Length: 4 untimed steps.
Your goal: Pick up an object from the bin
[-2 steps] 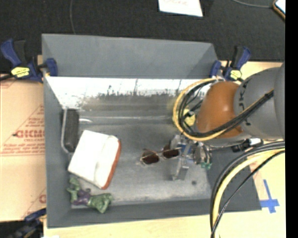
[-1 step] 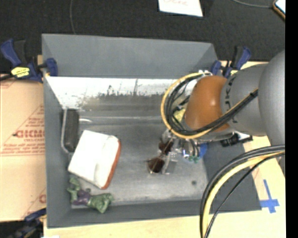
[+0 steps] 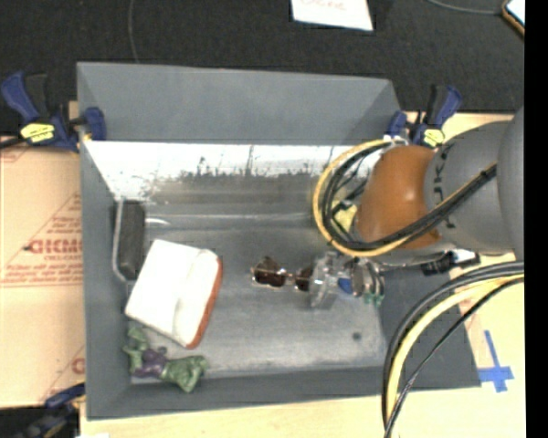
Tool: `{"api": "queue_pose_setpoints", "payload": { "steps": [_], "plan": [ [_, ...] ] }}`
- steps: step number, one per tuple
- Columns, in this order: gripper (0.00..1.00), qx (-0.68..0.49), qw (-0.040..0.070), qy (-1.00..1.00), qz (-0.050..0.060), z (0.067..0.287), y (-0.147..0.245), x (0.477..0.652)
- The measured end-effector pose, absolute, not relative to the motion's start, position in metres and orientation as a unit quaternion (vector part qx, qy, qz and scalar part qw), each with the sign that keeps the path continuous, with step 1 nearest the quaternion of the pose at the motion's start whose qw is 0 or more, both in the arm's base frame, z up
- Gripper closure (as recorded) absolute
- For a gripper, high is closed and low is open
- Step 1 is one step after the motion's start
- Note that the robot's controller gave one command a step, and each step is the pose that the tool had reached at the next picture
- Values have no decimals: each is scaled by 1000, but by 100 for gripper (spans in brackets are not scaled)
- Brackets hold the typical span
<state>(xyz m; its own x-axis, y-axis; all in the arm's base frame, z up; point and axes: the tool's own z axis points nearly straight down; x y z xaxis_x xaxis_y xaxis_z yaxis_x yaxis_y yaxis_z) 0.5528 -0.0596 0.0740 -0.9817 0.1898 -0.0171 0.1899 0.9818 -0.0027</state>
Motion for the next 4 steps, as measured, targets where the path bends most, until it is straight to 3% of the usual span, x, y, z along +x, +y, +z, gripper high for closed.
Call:
{"api": "queue_pose_setpoints", "payload": {
  "steps": [1, 2, 3, 4],
  "plan": [
    [100, 95, 8, 995, -2, 74, -60, 553],
    [100, 94, 3, 996, -2, 97, -59, 550],
    [100, 93, 9, 996, -2, 124, -60, 552],
    [100, 92, 6, 996, -2, 142, -60, 551]
  ]
}}
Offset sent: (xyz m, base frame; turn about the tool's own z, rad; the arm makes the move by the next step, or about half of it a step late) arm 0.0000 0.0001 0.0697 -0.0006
